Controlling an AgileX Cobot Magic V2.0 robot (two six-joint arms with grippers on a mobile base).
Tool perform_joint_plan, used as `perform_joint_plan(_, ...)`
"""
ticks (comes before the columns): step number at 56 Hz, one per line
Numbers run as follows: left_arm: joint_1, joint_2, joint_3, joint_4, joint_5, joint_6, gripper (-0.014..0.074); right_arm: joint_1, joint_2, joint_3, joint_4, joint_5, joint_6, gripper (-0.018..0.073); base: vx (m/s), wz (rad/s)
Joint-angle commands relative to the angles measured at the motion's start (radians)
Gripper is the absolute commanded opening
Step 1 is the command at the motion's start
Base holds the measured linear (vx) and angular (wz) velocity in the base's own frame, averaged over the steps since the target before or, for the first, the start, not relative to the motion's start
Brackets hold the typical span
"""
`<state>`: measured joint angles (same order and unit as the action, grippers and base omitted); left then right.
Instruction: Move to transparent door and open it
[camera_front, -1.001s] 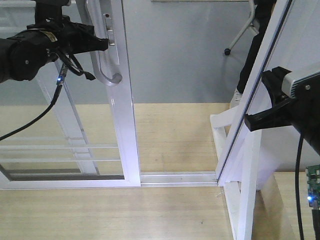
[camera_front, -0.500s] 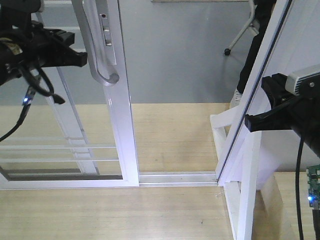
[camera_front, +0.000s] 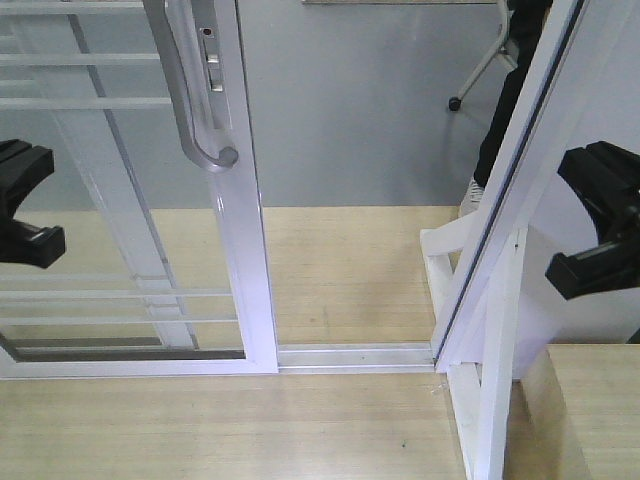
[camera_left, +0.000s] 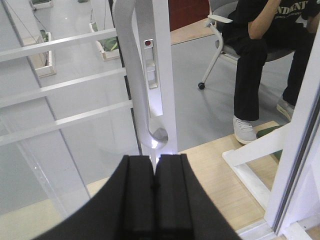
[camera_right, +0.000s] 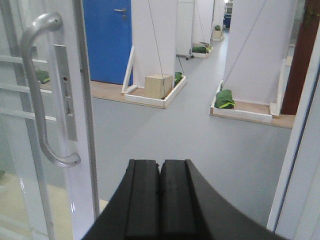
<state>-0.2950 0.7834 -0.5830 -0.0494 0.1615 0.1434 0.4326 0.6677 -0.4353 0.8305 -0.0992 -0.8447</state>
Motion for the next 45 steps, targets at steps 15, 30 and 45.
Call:
perform_joint_plan(15,-0.003,-0.287,0.074,-0.008,0.093,-0.060,0.0000,-0.006,-0.144,-0.031,0.216,0.029,-0.290,-0.0003,0.00,0.00)
perform_joint_plan(30,-0.003,-0.529,0.169,-0.008,0.207,-0.083,0.0000,-0.006,-0.155,-0.004,0.226,0.039,-0.344,-0.0003,0.00,0.00)
perform_joint_plan(45,-0.003,-0.614,0.169,-0.003,0.238,-0.083,0.0000,-0.006,-0.160,0.028,0.234,0.059,-0.344,-0.0003,0.00,0.00)
